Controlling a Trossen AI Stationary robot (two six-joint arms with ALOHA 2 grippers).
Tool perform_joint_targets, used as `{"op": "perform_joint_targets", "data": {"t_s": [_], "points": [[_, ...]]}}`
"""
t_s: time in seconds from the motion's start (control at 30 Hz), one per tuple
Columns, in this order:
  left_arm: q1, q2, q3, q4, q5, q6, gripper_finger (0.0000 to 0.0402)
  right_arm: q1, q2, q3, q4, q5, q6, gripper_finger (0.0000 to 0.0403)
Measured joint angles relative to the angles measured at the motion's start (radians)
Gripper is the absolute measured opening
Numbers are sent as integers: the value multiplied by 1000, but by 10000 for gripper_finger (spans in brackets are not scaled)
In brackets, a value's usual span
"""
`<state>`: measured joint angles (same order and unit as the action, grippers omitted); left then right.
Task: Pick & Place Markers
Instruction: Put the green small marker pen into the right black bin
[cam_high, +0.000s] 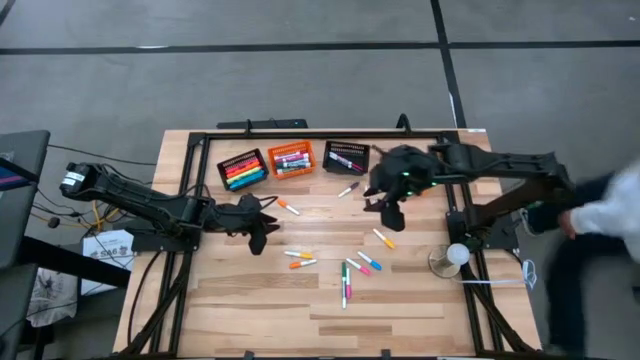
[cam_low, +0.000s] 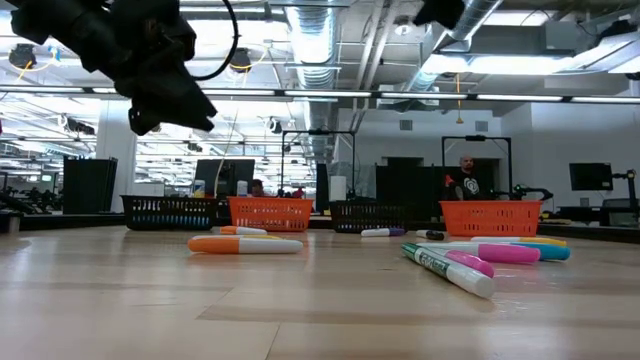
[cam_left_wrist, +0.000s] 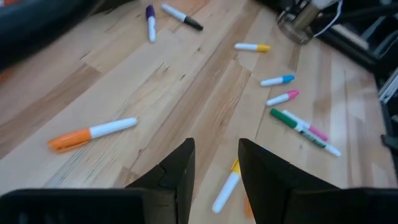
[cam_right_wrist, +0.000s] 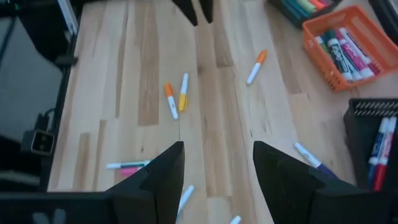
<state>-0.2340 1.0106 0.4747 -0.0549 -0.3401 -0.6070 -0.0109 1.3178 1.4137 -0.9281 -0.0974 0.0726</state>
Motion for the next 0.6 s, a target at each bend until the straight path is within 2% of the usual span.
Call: {"op": "perform_joint_targets", "data": {"t_s": [0.3,0.6], "points": [[0,0,0,130,0,1,121,-4,-281,-423,310,0,130,186],[-1,0,0,358,0,1,121,-11,-493,-733,584,10,191,182]]}}
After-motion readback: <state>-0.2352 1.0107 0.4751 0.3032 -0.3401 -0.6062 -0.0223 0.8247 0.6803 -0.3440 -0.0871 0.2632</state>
